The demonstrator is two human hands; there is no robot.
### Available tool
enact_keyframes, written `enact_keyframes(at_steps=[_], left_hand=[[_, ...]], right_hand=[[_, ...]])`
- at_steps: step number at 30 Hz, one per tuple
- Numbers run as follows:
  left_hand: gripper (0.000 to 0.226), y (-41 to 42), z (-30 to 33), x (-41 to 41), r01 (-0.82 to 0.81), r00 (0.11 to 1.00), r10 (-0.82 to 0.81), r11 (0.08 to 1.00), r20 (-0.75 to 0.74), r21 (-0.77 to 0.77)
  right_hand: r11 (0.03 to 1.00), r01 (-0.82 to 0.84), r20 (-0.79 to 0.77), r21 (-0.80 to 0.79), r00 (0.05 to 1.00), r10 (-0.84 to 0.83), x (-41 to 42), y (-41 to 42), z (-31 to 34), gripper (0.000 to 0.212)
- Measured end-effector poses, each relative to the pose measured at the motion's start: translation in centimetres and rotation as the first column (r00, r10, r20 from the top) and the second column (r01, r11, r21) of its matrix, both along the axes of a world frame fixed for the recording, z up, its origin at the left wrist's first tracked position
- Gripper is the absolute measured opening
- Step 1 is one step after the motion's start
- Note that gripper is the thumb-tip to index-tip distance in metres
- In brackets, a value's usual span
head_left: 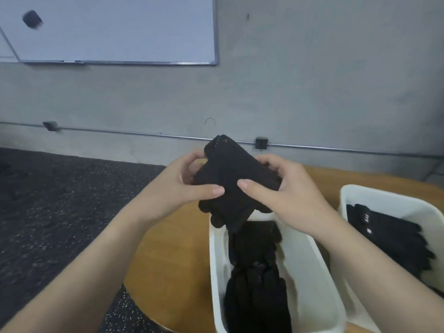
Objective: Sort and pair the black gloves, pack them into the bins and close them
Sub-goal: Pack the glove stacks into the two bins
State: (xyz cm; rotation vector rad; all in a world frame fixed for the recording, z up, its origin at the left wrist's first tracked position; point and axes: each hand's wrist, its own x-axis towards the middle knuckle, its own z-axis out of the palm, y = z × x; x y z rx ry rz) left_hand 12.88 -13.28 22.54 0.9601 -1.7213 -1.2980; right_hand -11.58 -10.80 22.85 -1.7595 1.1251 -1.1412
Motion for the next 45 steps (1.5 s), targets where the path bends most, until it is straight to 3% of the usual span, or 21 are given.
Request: enact_keyframes(at_steps=[3,5,7,10,15,20,24,28,32,35,37,39,42,45], left_hand=[[0.047,0.3,-2.2,-3.9,0.043,0.995,-0.038,0.998,-0.096,0.051],[0.057,0.4,-3.0,-6.3,0.035,0.986,-0.014,0.992,-0.165,0.123],[0.072,0.4,-3.7,-8.2,0.089,0.971,-0.045,0.979,-0.233,0.184],[0.07,0.7,-4.3,-10.2,0.199,0.929,-0.097,0.945,-0.357,0.26],[0.066,1.3,-5.2,-12.4,0.338,0.797,-0.016,0.84,-0.604,0.424],[0.067,1.3,-5.5,-12.3,0.314,0.802,0.021,0.836,-0.597,0.451],[0.061,1.4,-5.5,-11.2,0.31,0.872,-0.056,0.832,-0.486,0.461],[0.051,1.1,-4.6,-9.2,0.242,0.963,-0.164,0.875,-0.213,0.419],[0.047,0.0,-3.9,-7.1,0.273,0.953,-0.303,0.855,-0.001,0.441],[0.048,-0.5,-3.8,-7.2,0.382,0.81,-0.534,0.795,0.244,0.472],[0.06,-0.2,-4.3,-8.4,0.394,0.614,-0.648,0.746,0.45,0.537],[0.06,0.3,-5.2,-9.9,0.38,0.436,-0.704,0.708,0.561,0.595],[0.051,1.0,-5.7,-11.3,0.382,0.306,-0.723,0.689,0.62,0.616],[0.071,1.4,-4.5,-11.2,0.353,0.157,-0.624,0.76,0.766,0.546]], right_hand=[[0.991,0.107,0.198,0.086,0.973,-0.122,-2.4,0.4,-0.8,0.023],[0.979,0.146,0.274,0.143,0.945,-0.18,-3.6,0.7,-1.4,0.022],[0.97,0.163,0.302,0.181,0.929,-0.213,-4.4,1.0,-2.0,0.033],[0.962,0.171,0.341,0.212,0.91,-0.237,-5.3,1.7,-2.7,0.047],[0.949,0.187,0.346,0.256,0.898,-0.27,-6.0,2.8,-3.7,0.044],[0.95,0.132,0.371,0.284,0.898,-0.236,-6.6,3.5,-4.1,0.041],[0.94,0.047,0.331,0.338,0.929,-0.166,-6.8,3.8,-4.1,0.05],[0.934,0.033,0.24,0.356,0.962,-0.126,-7.2,4.2,-4.3,0.06],[0.926,0.115,-0.042,0.359,0.993,-0.107,-8.0,4.9,-4.6,0.076],[0.94,0.154,-0.302,0.305,0.951,-0.058,-8.5,5.7,-4.9,0.079],[0.962,0.127,-0.425,0.244,0.905,-0.012,-8.8,6.3,-5.1,0.061],[0.974,0.101,-0.511,0.202,0.859,0.017,-9.0,7.1,-5.1,0.046],[0.984,0.137,-0.531,0.115,0.845,-0.056,-9.6,9.0,-4.9,0.031],[0.961,0.26,-0.524,-0.095,0.807,-0.27,-11.6,11.5,-4.0,0.024]])
